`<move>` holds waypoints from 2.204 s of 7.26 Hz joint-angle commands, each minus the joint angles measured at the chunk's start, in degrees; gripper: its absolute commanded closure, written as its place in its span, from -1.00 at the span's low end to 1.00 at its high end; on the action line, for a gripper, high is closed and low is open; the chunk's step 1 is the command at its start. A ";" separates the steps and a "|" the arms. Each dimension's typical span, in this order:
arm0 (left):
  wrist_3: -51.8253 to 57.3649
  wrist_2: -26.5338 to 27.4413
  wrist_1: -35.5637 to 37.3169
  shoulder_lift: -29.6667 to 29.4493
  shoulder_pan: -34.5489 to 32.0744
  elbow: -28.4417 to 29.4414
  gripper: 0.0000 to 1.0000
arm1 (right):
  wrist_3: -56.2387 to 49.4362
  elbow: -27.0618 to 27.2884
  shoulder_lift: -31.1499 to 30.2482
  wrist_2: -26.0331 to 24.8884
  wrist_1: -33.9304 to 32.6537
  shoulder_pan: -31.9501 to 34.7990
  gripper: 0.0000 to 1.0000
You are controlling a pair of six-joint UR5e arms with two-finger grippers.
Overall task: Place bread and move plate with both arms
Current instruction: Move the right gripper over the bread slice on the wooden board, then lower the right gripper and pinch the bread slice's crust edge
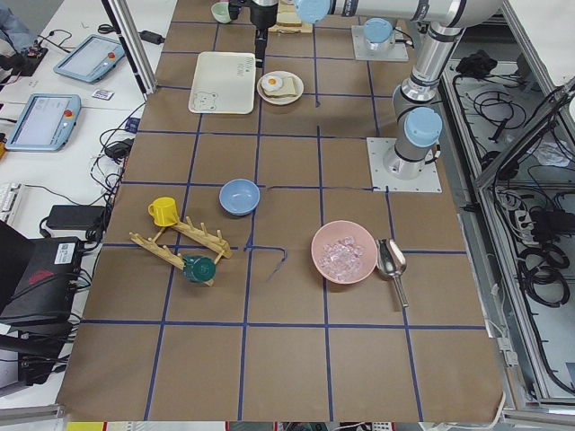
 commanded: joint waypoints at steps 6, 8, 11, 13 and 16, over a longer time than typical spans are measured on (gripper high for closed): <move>0.17 0.04 0.09 0.00 0.09 -0.01 -1.00 | 6.03 4.51 6.99 -3.69 -6.05 -1.05 -0.40; 0.34 0.05 0.09 0.17 0.09 0.08 -1.00 | 6.30 4.51 7.08 -4.14 -5.88 -1.05 -0.27; 0.34 -0.04 0.09 0.09 0.09 -0.01 -1.00 | 6.30 4.51 7.17 -4.57 -5.79 -1.05 -0.22; 0.34 -0.04 0.09 0.09 0.00 0.08 -1.00 | 6.74 4.60 7.26 -4.67 -5.44 -1.05 -0.06; 0.34 -0.04 0.09 0.09 0.09 -0.01 -1.00 | 7.44 5.48 7.26 -4.49 -5.35 -1.66 0.93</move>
